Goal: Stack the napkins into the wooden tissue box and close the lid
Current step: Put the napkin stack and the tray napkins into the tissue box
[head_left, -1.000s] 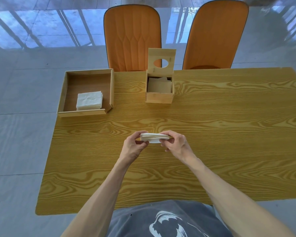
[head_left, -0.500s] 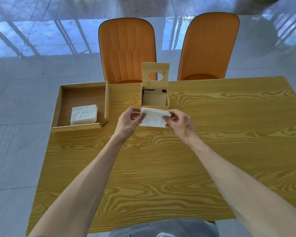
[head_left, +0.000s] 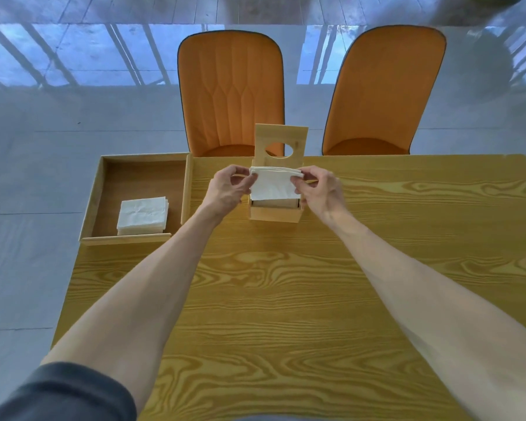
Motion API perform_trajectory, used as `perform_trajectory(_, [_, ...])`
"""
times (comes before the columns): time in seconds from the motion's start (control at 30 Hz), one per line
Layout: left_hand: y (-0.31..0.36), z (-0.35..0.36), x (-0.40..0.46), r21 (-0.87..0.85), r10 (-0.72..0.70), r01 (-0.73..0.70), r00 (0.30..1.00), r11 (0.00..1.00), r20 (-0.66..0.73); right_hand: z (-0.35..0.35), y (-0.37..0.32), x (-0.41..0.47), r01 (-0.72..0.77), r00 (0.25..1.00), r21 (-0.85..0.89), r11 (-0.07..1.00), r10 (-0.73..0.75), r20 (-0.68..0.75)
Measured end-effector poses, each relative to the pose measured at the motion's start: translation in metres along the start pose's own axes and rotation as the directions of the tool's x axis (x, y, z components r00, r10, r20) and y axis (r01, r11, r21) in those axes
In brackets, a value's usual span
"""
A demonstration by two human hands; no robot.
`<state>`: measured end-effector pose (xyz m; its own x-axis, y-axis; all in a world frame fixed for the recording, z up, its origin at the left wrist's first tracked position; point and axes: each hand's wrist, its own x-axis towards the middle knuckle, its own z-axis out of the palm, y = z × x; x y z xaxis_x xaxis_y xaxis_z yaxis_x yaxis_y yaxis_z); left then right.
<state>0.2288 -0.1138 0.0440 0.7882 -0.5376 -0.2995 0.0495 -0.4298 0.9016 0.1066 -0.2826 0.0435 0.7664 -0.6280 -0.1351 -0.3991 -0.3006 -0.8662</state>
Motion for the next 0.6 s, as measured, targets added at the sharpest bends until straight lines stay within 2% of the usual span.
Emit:
perform_trajectory(0.17, [-0.007,0.011,0.009,0.083,-0.030,0.035,0.998,0.996,-0.064,0.010,0.012,0.009,-0.061,0.997,-0.075,0.995,0.057,-0.051])
perform_trajectory(0.3, [-0.010,0.018,0.011,0.241,-0.009,0.035,0.994,0.970,-0.109,0.012,0.018,0.011,-0.089,0.994,-0.090,0.992,0.082,-0.077])
perform_trajectory(0.4, [-0.013,0.021,0.014,0.314,-0.004,0.055,0.987,0.948,-0.159,0.014,0.019,0.011,-0.056,0.994,-0.249,0.967,0.031,-0.102])
perform_trajectory(0.6, [-0.018,0.025,0.015,0.286,-0.018,0.088,0.971,0.954,-0.239,0.025,0.023,0.017,-0.093,0.986,-0.369,0.925,0.033,-0.166])
